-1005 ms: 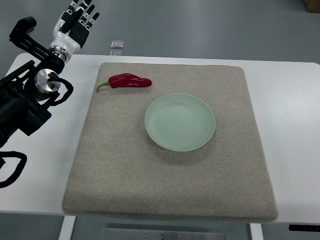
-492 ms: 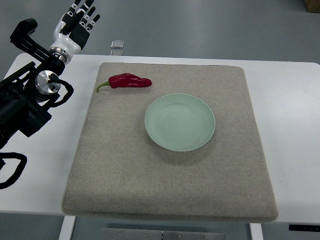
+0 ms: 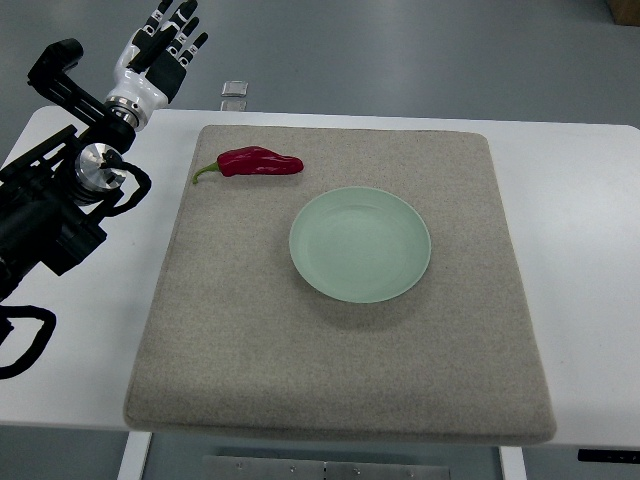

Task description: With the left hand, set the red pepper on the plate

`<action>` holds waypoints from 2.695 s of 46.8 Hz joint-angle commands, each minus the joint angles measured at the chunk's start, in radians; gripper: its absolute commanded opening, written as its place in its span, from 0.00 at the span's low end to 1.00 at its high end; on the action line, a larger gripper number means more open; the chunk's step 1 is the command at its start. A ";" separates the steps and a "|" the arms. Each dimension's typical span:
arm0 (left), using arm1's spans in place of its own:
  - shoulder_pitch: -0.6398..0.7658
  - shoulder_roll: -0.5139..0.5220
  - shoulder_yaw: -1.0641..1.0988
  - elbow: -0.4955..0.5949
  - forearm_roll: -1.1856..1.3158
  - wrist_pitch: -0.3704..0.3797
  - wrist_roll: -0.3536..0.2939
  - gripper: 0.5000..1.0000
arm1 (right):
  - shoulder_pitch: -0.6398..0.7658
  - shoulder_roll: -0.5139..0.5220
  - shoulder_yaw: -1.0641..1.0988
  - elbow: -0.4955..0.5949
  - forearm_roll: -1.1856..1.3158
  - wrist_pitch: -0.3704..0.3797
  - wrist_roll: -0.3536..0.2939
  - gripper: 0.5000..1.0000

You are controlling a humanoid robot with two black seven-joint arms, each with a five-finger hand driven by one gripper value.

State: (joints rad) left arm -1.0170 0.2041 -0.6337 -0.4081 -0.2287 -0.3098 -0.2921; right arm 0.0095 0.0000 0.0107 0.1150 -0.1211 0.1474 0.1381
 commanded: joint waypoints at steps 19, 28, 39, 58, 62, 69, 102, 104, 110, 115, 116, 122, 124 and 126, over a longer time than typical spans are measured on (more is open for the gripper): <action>-0.015 0.021 0.002 0.008 0.288 0.000 0.010 0.97 | 0.000 0.000 0.000 0.000 0.000 0.000 0.000 0.86; -0.026 0.043 0.002 0.009 0.462 0.001 0.010 0.97 | 0.000 0.000 0.000 0.000 0.000 0.000 0.000 0.86; -0.045 0.070 0.002 0.009 0.557 0.001 0.010 0.98 | 0.000 0.000 0.000 0.000 0.000 0.000 0.000 0.86; -0.077 0.104 0.207 -0.001 0.637 0.001 0.010 0.97 | 0.000 0.000 0.000 0.000 0.000 0.000 0.000 0.86; -0.087 0.104 0.212 -0.001 0.716 0.001 0.010 0.97 | 0.000 0.000 0.000 0.000 0.000 0.000 0.000 0.86; -0.098 0.104 0.210 -0.003 0.880 0.001 0.008 0.96 | 0.000 0.000 0.000 0.000 0.000 0.000 0.000 0.86; -0.107 0.136 0.223 -0.095 1.552 0.009 0.007 0.96 | 0.000 0.000 0.000 0.000 0.000 0.000 0.000 0.86; -0.107 0.135 0.221 -0.095 1.578 0.012 0.005 0.96 | 0.000 0.000 0.000 0.000 0.000 0.000 0.000 0.86; -0.106 0.132 0.229 -0.095 1.612 0.029 0.005 0.95 | 0.000 0.000 0.000 0.000 0.000 0.000 0.000 0.86; -0.106 0.130 0.232 -0.097 1.611 0.026 0.005 0.95 | 0.000 0.000 0.000 0.000 0.000 0.000 0.000 0.86; -0.106 0.129 0.233 -0.097 1.609 0.021 0.005 0.95 | 0.000 0.000 0.000 0.000 0.000 0.000 0.000 0.86; -0.100 0.129 0.236 -0.097 1.609 0.003 0.005 0.95 | 0.000 0.000 0.000 0.000 0.000 0.000 0.000 0.86; -0.100 0.129 0.249 -0.097 1.608 -0.002 0.005 0.95 | 0.000 0.000 0.000 0.000 0.000 0.000 0.000 0.86; -0.097 0.129 0.264 -0.097 1.608 -0.002 0.005 0.95 | 0.000 0.000 0.000 0.000 0.000 0.000 0.000 0.86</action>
State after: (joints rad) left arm -1.1169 0.3327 -0.3902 -0.5050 1.3802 -0.3088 -0.2869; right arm 0.0091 0.0000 0.0107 0.1150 -0.1211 0.1472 0.1380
